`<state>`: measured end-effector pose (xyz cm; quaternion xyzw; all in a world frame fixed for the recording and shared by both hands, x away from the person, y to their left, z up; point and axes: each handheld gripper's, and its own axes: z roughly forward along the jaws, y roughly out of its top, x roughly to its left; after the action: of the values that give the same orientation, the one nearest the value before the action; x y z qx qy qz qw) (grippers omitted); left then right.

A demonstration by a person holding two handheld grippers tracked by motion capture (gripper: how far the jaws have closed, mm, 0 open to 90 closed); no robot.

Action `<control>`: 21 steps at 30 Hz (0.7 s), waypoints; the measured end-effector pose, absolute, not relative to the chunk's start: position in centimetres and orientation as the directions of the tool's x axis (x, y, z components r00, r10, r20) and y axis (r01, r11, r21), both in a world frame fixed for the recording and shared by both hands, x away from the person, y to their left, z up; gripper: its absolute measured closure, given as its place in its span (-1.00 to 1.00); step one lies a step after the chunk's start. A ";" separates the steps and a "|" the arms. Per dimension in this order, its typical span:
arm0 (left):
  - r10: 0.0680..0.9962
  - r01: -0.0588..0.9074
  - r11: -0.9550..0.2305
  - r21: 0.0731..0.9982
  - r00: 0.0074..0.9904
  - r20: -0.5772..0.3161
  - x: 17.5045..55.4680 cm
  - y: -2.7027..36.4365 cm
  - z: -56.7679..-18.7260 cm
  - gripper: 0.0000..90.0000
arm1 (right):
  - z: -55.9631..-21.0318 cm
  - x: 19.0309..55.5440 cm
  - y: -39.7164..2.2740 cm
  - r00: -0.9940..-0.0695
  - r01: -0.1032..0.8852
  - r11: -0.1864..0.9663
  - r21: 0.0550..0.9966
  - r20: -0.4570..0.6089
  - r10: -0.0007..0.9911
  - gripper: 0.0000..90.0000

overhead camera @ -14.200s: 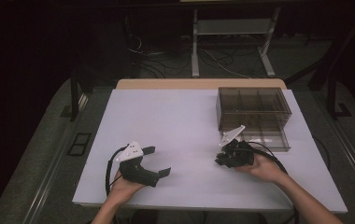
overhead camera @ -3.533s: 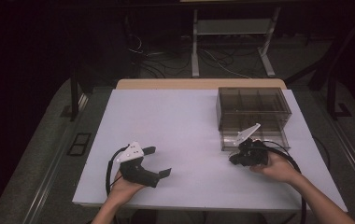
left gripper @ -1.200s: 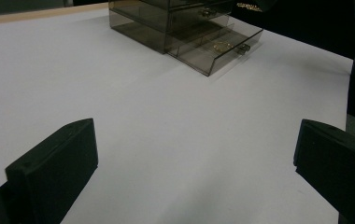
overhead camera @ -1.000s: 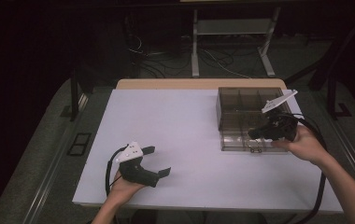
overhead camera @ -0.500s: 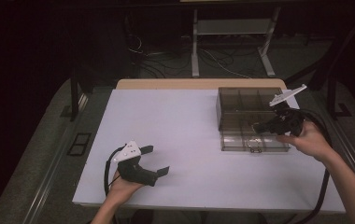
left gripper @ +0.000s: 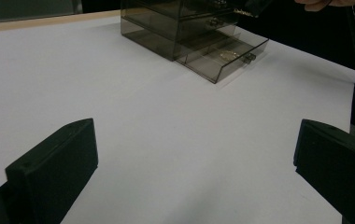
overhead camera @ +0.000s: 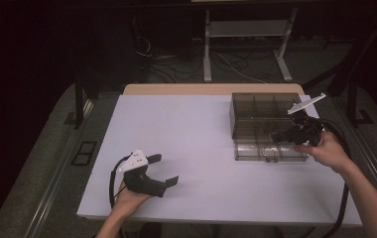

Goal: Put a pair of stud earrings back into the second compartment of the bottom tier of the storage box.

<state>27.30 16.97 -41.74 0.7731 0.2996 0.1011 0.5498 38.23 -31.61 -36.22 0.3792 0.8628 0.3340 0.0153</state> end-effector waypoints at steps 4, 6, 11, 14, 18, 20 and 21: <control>0.575 0.352 -0.216 0.911 0.800 -0.173 27.3 17.0 -41.7 -1.00 | -37.0 38.4 -31.8 -0.707 0.653 0.485 0.583 0.238 0.666 0.89; 0.574 0.352 -0.218 0.910 0.800 -0.172 27.3 16.9 -41.7 -1.00 | -37.4 38.5 -31.8 -0.703 0.657 0.481 0.580 0.242 0.668 0.89; 0.574 0.351 -0.219 0.911 0.801 -0.171 27.3 16.9 -41.7 -1.00 | -37.9 38.8 -31.6 -0.704 0.658 0.481 0.579 0.246 0.667 0.89; 0.574 0.349 -0.219 0.911 0.801 -0.169 27.3 16.9 -41.7 -1.00 | -38.2 38.9 -31.5 -0.703 0.660 0.479 0.579 0.251 0.666 0.89; 0.574 0.350 -0.220 0.911 0.801 -0.169 27.3 16.9 -41.7 -1.00 | -38.9 39.1 -31.4 -0.701 0.664 0.481 0.573 0.254 0.666 0.89; 0.573 0.350 -0.221 0.910 0.802 -0.169 27.3 16.9 -41.8 -1.00 | -39.1 39.1 -31.3 -0.701 0.665 0.479 0.573 0.256 0.666 0.89; 0.573 0.351 -0.221 0.910 0.802 -0.170 27.3 16.9 -41.8 -1.00 | -39.3 39.2 -31.3 -0.701 0.665 0.479 0.572 0.258 0.665 0.89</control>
<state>27.34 16.87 -41.76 0.7746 0.2981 0.1013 0.5485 39.16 -31.26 -39.26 0.3867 0.8600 0.3330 -0.0006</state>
